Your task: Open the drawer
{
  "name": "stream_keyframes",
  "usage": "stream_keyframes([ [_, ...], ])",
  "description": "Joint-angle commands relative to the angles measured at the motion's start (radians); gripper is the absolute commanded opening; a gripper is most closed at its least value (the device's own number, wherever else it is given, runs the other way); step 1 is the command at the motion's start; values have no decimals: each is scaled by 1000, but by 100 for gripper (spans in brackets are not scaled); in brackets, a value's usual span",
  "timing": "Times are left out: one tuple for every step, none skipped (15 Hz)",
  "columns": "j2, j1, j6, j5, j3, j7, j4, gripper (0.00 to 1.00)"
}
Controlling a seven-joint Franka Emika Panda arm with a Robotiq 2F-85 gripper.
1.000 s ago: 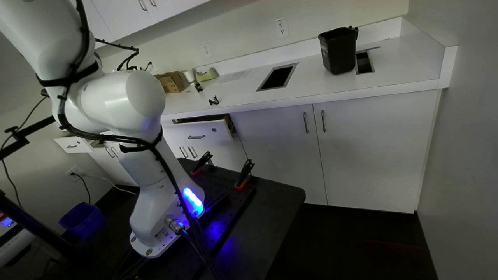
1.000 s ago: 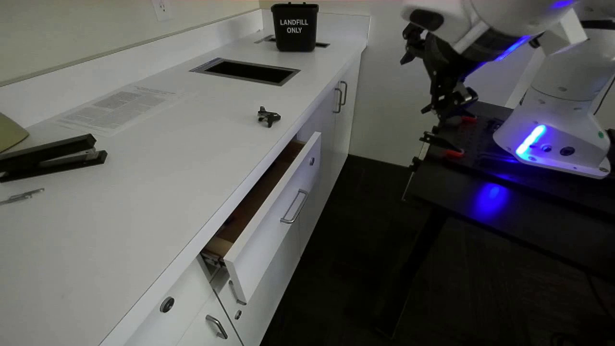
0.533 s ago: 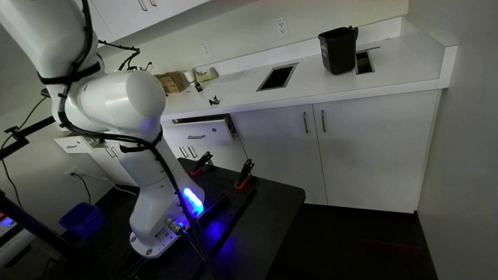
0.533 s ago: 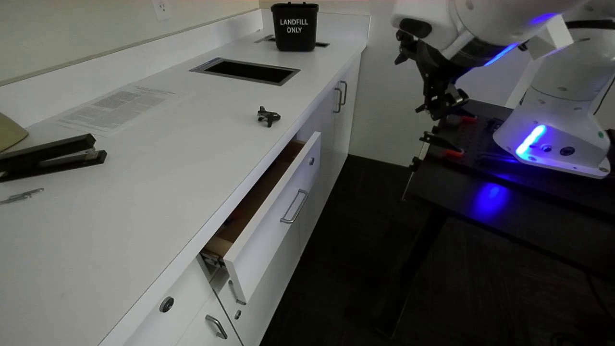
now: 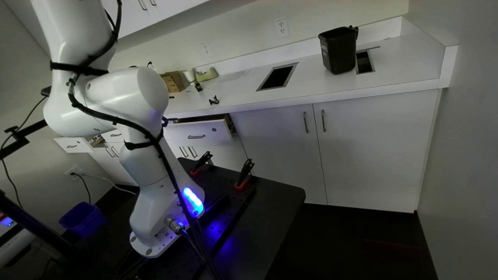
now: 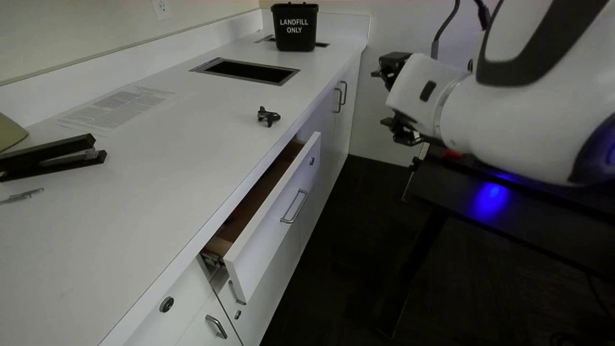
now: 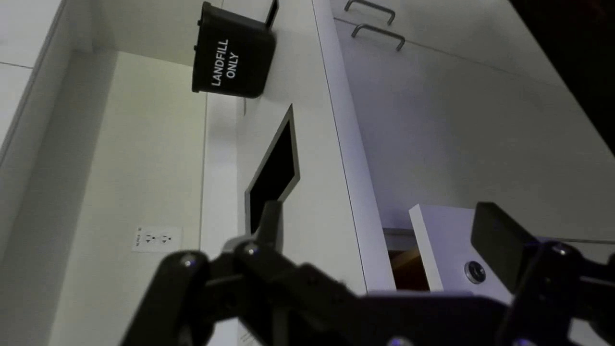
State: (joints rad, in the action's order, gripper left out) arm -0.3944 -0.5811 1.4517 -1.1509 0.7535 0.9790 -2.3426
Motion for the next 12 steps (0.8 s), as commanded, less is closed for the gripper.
stream_keyframes([
  [-255, -174, -146, -82, -145, 160, 195, 100],
  [-311, -218, -146, -95, -187, 185, 251, 100],
  [-367, -264, -142, -107, -224, 194, 317, 100],
  [-390, -294, -117, -107, -243, 177, 359, 100],
  [-292, -262, -66, -87, -239, 164, 235, 100],
  [-335, -292, -66, -89, -261, 164, 285, 100],
  [-364, -309, -67, -89, -270, 164, 320, 100],
  [-383, -319, -69, -88, -274, 163, 344, 100],
  [-390, -322, -71, -88, -275, 163, 356, 100],
  [-390, -321, -72, -88, -276, 163, 358, 100],
  [-398, -329, -74, -114, -289, 151, 362, 100],
  [-415, -350, -67, -180, -310, 121, 364, 100],
])
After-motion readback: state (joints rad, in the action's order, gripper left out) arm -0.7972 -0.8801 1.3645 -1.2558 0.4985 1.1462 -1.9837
